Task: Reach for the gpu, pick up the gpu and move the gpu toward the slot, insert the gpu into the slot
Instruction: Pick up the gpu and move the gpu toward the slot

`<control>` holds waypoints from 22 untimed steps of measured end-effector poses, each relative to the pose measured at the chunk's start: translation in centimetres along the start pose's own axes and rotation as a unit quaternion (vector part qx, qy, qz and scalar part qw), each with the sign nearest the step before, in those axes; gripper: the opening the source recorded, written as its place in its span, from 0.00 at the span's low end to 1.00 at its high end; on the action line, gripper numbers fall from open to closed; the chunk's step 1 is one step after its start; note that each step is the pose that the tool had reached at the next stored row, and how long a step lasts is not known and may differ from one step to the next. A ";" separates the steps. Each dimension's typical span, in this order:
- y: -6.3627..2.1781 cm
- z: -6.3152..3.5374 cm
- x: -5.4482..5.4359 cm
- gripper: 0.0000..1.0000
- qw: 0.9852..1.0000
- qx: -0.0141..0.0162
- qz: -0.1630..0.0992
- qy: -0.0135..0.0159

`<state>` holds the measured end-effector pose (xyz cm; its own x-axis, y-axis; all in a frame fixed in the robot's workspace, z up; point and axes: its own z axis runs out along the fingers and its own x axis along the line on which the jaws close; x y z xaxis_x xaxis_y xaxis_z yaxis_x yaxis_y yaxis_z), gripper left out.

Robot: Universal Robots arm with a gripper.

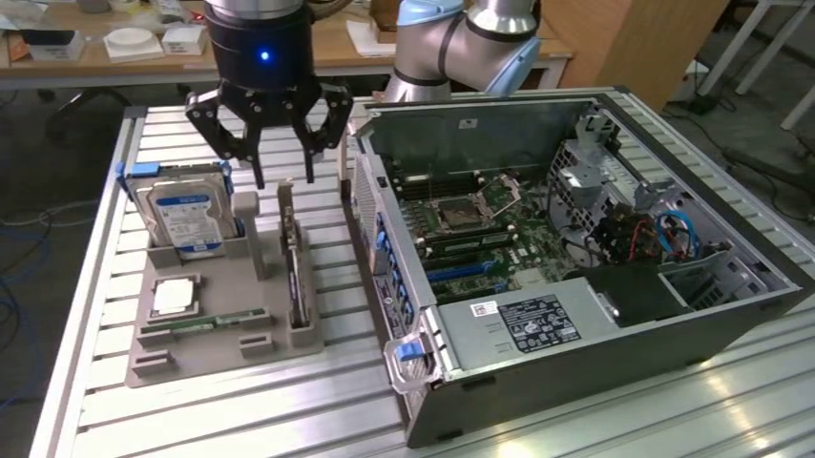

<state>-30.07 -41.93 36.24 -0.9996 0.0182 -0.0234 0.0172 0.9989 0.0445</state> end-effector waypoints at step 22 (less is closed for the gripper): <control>-2.91 3.70 0.2 0.55 1.000 0.000 0.000 0.000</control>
<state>-30.22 -44.67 32.41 -0.9996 0.0182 -0.0233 0.0171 0.9989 0.0444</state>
